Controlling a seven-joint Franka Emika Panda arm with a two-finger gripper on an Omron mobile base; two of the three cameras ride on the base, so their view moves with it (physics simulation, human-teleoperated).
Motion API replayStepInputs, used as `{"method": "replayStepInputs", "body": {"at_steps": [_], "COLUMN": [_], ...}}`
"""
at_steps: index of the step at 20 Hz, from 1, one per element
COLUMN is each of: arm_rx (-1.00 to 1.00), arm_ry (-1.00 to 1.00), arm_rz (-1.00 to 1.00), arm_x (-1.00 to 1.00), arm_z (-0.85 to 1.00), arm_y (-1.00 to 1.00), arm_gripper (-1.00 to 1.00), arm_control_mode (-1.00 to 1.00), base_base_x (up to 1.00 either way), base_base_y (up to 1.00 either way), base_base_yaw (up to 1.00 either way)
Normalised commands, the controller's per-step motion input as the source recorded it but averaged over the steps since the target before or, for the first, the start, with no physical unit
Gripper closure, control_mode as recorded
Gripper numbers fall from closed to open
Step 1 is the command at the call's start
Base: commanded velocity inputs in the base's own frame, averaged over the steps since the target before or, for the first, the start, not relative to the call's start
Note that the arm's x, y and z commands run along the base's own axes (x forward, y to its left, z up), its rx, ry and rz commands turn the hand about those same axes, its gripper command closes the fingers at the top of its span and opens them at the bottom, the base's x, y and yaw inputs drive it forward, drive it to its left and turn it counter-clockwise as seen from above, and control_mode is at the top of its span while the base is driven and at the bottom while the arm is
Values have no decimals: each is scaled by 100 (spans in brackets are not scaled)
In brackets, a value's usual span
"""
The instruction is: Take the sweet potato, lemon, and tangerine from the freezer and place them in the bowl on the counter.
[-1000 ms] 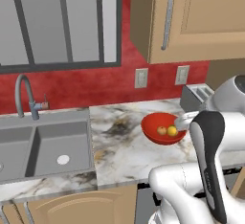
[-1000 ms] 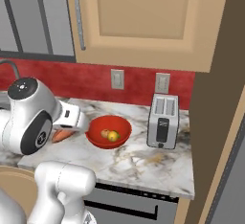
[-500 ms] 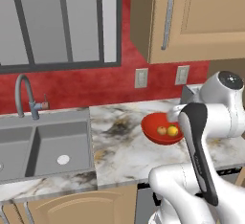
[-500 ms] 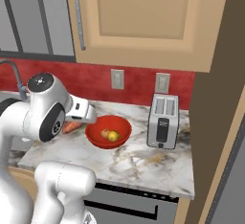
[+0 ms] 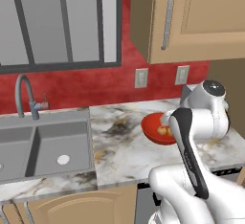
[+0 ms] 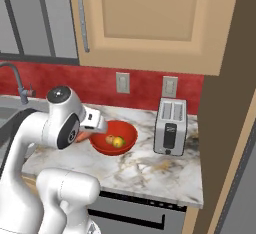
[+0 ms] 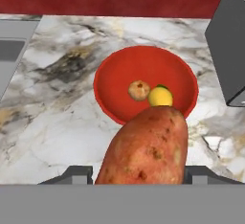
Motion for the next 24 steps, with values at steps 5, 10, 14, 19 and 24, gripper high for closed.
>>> {"method": "replayStepInputs", "body": {"at_steps": [5,10,14,19,24], "arm_rx": [0,1,2,1,0], "arm_ry": [0,0,0,0,0], "arm_rz": [0,0,0,0,0], "arm_x": [39,41,36,34,22], "arm_z": [-43,-19,-12,-18,-35], "arm_y": [-2,-2,-9,-8,-5], "arm_gripper": [100,100,100,100,100], "arm_control_mode": [-100,-100,-100,-100,-100], "base_base_x": [0,0,0,0,0], "base_base_y": [0,0,0,0,0], "base_base_yaw": [0,0,0,0,0]}}
